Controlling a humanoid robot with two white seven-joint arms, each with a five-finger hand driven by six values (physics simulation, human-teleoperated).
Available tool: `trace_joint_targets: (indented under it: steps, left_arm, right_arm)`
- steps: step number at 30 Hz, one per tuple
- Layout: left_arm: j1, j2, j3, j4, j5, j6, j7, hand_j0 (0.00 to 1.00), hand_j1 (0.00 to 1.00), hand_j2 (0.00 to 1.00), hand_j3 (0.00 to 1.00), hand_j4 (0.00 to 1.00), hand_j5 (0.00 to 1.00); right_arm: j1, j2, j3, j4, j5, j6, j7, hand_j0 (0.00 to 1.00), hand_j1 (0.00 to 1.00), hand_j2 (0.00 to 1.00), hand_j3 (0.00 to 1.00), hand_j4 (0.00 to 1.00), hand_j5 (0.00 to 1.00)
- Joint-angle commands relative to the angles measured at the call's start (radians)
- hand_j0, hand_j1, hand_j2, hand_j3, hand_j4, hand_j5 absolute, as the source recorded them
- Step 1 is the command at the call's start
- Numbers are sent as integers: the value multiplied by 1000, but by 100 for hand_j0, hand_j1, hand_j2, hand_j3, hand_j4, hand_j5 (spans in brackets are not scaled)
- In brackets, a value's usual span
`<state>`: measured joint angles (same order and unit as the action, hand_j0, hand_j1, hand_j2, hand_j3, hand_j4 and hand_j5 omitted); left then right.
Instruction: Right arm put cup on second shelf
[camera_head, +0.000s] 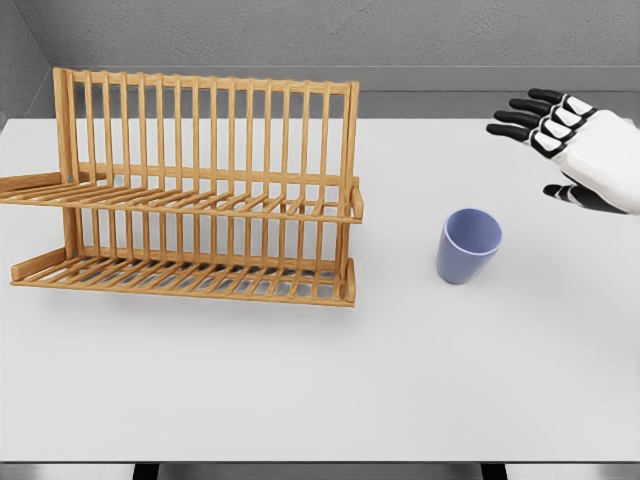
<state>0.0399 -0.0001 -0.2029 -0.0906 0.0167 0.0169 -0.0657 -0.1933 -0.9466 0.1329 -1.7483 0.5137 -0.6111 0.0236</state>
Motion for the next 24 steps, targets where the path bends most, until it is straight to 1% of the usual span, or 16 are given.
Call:
trace_joint_targets:
  steps: [1, 3, 5, 6, 8, 9, 10, 11, 12, 14, 16, 19, 20, 21, 22, 24]
  left_arm:
    - [0, 0, -1, 0, -1, 0, 0, 100, 100, 100, 100, 100, 100]
    - [2, 0, 0, 0, 0, 0, 0, 100, 100, 100, 100, 100, 100]
    - [2, 0, -1, 0, 0, 0, 0, 100, 100, 100, 100, 100, 100]
    - [2, 0, -1, 0, 0, 0, 0, 100, 100, 100, 100, 100, 100]
    - [2, 0, 0, 0, 0, 0, 0, 100, 100, 100, 100, 100, 100]
    - [2, 0, -1, 0, -1, 0, 0, 100, 100, 100, 100, 100, 100]
    - [2, 0, 0, 0, 0, 0, 0, 100, 100, 100, 100, 100, 100]
    - [2, 0, 0, 0, 0, 0, 0, 100, 100, 100, 100, 100, 100]
    - [2, 0, -1, 0, 0, 0, 0, 100, 100, 100, 100, 100, 100]
    - [2, 0, 0, 0, 0, 0, 0, 100, 100, 100, 100, 100, 100]
    - [2, 0, 0, 0, 0, 0, 0, 100, 100, 100, 100, 100, 100]
    - [0, 0, 0, 0, 0, 0, 0, 100, 100, 100, 100, 100, 100]
    - [2, 0, 0, 0, -1, 0, 0, 100, 100, 100, 100, 100, 100]
    - [2, 0, 0, 0, 0, 0, 0, 100, 100, 100, 100, 100, 100]
    - [2, 0, 0, 0, 0, 0, 0, 100, 100, 100, 100, 100, 100]
    - [2, 0, -1, 0, -1, 0, 0, 100, 100, 100, 100, 100, 100]
  right_arm:
    - [0, -1, 1, 0, -6, 0, -1, 100, 100, 100, 100, 100, 100]
    - [-2, 0, -4, -2, -8, 0, -2, 100, 100, 100, 100, 100, 100]
    - [-2, -1, -6, 26, -11, 0, -2, 100, 100, 100, 100, 100, 100]
    - [-5, -12, 2, 44, -11, 0, -2, 100, 100, 100, 100, 100, 100]
    - [-6, -46, 2, 39, -9, 0, 16, 100, 100, 100, 100, 100, 100]
    - [-12, -70, -6, 35, -9, 0, 142, 100, 100, 100, 100, 100, 100]
    - [-31, -70, -9, 20, -11, 0, 303, 100, 100, 100, 100, 100, 100]
    - [-54, -70, -9, -4, -11, 0, 412, 100, 100, 100, 100, 100, 100]
    - [-78, -73, -9, -5, -11, 0, 488, 100, 100, 100, 100, 100, 100]
    - [-97, -73, -9, -5, -11, 0, 568, 100, 100, 100, 100, 100, 100]
    - [-114, -72, 19, -5, -11, 0, 587, 100, 100, 100, 100, 100, 100]
    - [-189, -70, 114, 3, -9, 0, 587, 100, 100, 100, 100, 100, 100]
    - [-227, -63, 157, 7, -9, 0, 587, 100, 100, 100, 100, 100, 100]
    - [-281, -58, 227, 12, -9, 0, 587, 100, 100, 100, 100, 100, 100]
    - [-301, -50, 274, 12, -9, 0, 587, 100, 100, 100, 100, 100, 100]
    - [-321, -49, 318, 18, -8, 0, 587, 100, 100, 100, 100, 100, 100]
